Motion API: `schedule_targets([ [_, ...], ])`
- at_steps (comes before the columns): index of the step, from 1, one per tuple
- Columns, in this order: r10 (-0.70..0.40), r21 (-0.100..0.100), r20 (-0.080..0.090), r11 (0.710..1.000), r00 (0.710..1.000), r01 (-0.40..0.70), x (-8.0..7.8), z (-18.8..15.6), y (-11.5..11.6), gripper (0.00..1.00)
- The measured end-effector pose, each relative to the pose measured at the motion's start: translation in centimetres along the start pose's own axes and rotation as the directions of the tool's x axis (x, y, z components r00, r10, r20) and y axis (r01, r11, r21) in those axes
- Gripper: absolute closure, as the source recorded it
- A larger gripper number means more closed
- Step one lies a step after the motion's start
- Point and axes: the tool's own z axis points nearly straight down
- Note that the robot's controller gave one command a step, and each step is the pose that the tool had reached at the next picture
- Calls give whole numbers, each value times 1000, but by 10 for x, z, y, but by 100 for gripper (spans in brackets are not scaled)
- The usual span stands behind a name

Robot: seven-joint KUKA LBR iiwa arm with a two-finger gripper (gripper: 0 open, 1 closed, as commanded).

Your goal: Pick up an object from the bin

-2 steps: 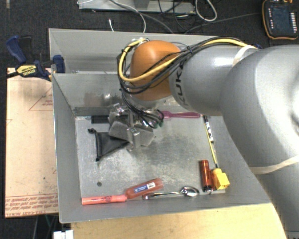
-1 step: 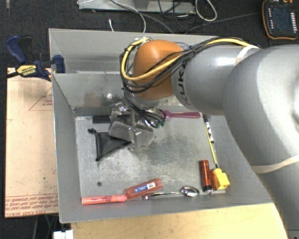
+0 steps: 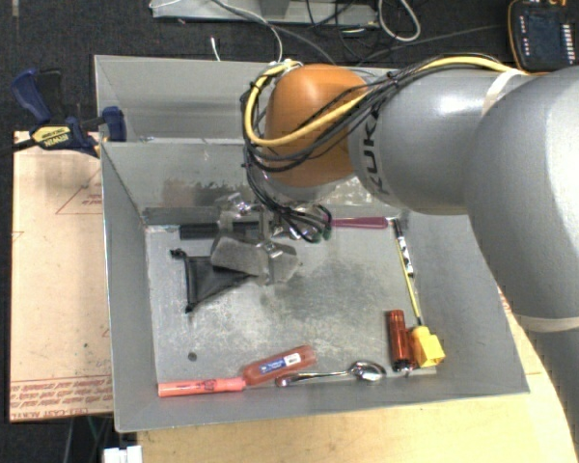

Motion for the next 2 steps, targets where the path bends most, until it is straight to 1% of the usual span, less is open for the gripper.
schedule_targets([
  [1, 41, -2, -4, 999, 999, -41, -8, -18, -17, 100],
  [2, 42, -3, -4, 999, 999, -42, -8, -18, -17, 100],
])
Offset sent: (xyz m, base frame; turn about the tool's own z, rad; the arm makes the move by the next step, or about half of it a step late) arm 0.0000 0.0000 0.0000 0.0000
